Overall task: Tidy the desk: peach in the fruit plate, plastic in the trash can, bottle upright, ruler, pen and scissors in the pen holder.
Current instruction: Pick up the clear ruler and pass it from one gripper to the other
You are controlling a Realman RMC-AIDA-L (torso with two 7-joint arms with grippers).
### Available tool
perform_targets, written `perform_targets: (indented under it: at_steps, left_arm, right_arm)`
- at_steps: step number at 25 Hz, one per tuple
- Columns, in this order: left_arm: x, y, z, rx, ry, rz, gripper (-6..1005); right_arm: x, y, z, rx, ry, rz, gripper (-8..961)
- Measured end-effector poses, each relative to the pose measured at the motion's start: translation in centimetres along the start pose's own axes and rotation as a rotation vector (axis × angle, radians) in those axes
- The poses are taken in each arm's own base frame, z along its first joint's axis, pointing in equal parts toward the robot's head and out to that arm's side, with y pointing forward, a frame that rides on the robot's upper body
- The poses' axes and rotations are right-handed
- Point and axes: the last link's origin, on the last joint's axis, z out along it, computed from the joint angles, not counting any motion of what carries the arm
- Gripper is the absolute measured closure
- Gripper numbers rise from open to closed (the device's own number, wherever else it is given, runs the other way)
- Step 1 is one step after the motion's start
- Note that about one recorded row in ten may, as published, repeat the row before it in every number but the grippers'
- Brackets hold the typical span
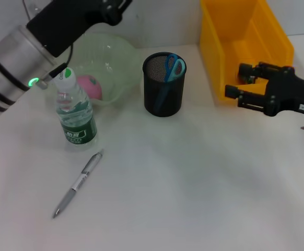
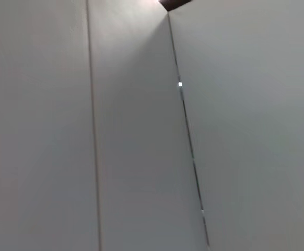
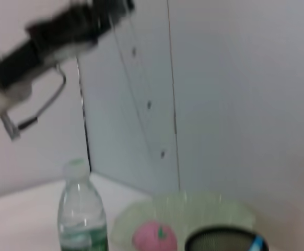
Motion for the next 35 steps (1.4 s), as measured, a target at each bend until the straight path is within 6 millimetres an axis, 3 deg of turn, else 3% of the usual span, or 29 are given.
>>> perform_targets:
  at_steps: [4, 6, 10, 11, 13, 22, 35]
  left_arm:
    - [0.0, -0.1, -0.2, 0.006, 0.0, -0.001, 596]
    - [-0.3, -0.6, -2.5, 0.085, -0.001, -0.016, 596]
    - [-0.3, -0.6, -2.5, 0.085, -0.001, -0.016, 595]
    - [-0.5, -0.9, -3.9, 0.141, 0.001, -0.021, 595]
    - [-0.7, -0.8, -4.3, 0.153, -0.002, -0.03, 595]
    - [-1.1, 0.6, -2.5, 0.073, -0.007, -0.047, 593]
    - [-2.0, 1.9, -1.0, 0.066, -0.021, 0.0, 591]
  right_arm:
    - [0.0, 0.8, -0.8, 0.001, -0.087, -0.029, 260]
    - [0.2, 1.6, -0.7, -0.008, -0.157, -0.061, 260]
    - [0.6, 2.5, -0.4, -0.003, -0.23, -0.106, 259]
    - [0.8, 3.0, -0.1, 0.013, -0.279, -0.128, 259]
    - [0.9, 3.2, 0.1, 0.021, -0.298, -0.129, 259]
    - [2.2, 5.7, 2.8, 0.05, -0.382, -0.171, 259]
    - [3.0, 10.0, 6.2, 0.329, -0.484, -0.269, 260]
